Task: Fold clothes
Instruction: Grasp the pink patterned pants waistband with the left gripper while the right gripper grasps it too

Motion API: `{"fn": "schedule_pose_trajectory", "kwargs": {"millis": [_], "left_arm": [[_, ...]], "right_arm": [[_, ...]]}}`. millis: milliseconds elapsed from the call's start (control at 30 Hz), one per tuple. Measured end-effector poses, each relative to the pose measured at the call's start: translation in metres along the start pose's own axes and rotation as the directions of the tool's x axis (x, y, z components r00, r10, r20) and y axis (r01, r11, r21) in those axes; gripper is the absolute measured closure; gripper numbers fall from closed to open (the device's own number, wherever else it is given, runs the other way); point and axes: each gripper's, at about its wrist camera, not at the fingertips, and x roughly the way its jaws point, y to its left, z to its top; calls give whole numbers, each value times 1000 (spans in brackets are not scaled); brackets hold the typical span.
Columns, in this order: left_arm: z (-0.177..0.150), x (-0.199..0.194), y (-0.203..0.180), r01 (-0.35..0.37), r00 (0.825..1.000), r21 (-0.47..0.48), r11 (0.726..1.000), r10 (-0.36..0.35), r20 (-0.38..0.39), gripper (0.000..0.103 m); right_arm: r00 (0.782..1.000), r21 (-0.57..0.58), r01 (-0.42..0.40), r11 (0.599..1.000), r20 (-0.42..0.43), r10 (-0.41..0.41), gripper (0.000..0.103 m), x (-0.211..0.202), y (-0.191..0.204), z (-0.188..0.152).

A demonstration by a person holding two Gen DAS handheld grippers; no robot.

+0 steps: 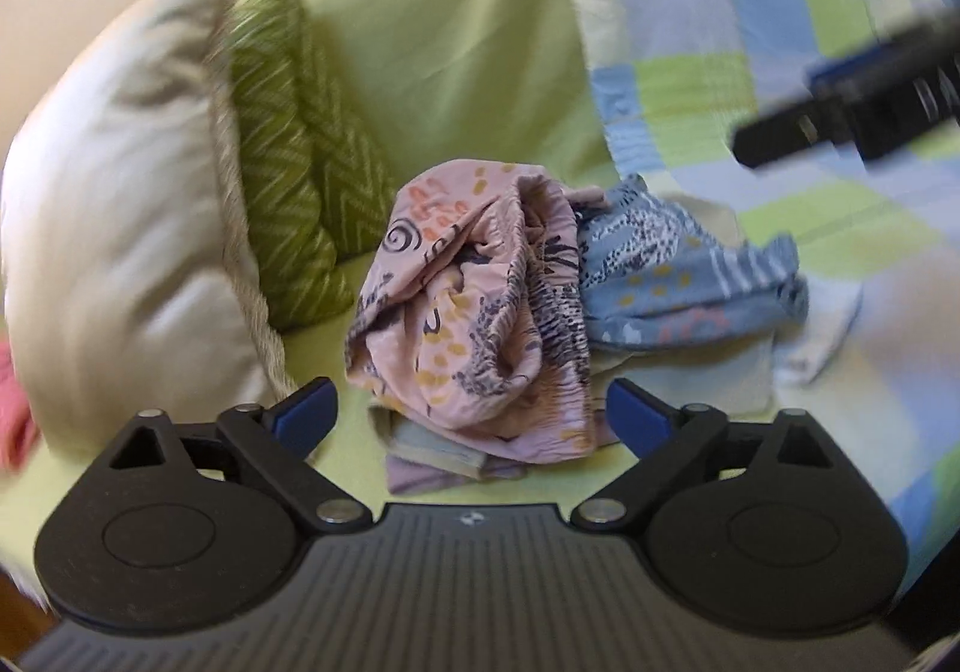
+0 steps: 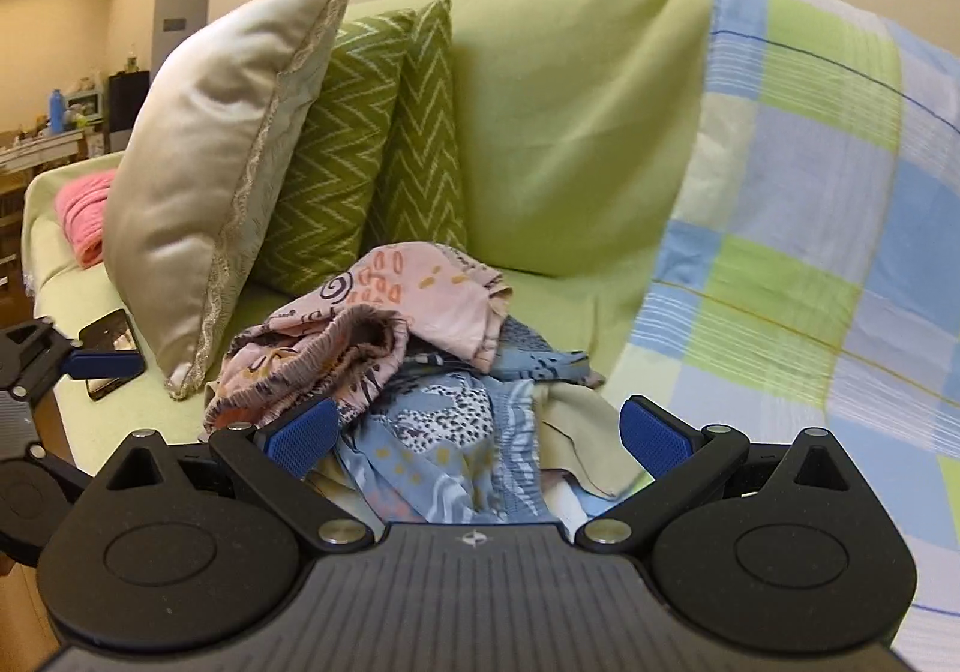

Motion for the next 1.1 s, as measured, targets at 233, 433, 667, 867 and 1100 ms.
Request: {"fn": "schedule_pose_trajectory", "kwargs": {"millis": [233, 433, 667, 867, 1100], "left_arm": [[-15, 23, 2, 41, 994, 329, 943, -72, 83, 31], [-10, 34, 11, 119, 981, 457, 881, -175, 82, 90], [4, 35, 36, 147, 974, 389, 910, -201, 101, 95], [6, 31, 51, 121, 978, 336, 934, -170, 121, 95], [50, 21, 76, 41, 977, 226, 973, -87, 197, 96]], "right_arm": [[984, 56, -108, 993, -136, 115, 17, 38, 23, -12], [941, 193, -215, 957, -220, 256, 45, 61, 45, -30], [904, 390, -264, 882, -218, 367, 45, 102, 54, -34], [922, 389, -258, 884, -173, 345, 90, 90, 56, -29], [984, 129, -169, 977, -32, 175, 93, 21, 42, 25]]}}
